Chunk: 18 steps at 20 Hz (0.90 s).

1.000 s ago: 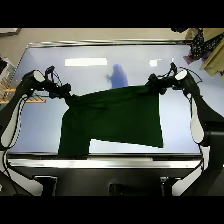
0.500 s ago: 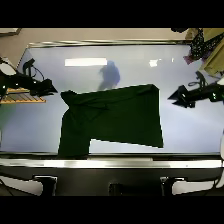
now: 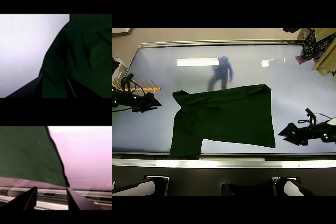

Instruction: Fold the clothes and pants, and hang the long-sleeved shirts on hangers.

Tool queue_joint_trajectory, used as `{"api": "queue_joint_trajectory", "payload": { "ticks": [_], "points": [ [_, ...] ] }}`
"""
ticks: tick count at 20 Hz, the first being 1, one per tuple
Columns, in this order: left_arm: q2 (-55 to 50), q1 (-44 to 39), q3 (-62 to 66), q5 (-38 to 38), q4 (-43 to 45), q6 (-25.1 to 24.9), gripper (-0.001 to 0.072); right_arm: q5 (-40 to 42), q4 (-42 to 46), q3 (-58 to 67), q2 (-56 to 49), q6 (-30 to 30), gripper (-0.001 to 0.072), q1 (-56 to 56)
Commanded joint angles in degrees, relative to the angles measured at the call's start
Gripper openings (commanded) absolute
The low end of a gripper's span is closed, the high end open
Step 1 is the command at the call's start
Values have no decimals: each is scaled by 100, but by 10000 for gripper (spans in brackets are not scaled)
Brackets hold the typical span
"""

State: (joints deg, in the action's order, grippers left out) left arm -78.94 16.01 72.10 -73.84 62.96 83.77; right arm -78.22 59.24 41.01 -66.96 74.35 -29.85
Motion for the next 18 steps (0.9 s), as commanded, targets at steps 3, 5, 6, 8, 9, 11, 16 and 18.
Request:
{"api": "queue_joint_trajectory", "payload": {
  "ticks": [3, 5, 6, 8, 9, 11, 16, 18],
  "points": [
    [138, 33, -229, 39, -61, -105, 320, 601, 122, -822, 212, -20, 433, -20],
    [136, 33, -238, 66, -68, -136, 320, 804, -63, -918, 212, -22, 433, -17],
    [129, 33, -240, 90, -68, -136, 321, 901, -138, -970, 203, -22, 433, -17],
    [72, 33, -245, 131, -120, -155, 320, 1167, -376, -1180, 201, -20, 433, -17],
    [24, 33, -254, 138, -136, -155, 321, 1276, -560, -1294, 201, -26, 433, -17],
    [-63, 33, -254, 136, -136, -181, 321, 1421, -964, -1499, 201, -179, 432, -17],
    [-168, 33, -254, 195, -153, -376, 320, 1460, -1290, -1759, 201, -304, 427, -17],
    [-254, 33, -254, 199, -243, -503, 320, 1488, -1462, -1770, 201, -365, 410, -17]
  ]
}}
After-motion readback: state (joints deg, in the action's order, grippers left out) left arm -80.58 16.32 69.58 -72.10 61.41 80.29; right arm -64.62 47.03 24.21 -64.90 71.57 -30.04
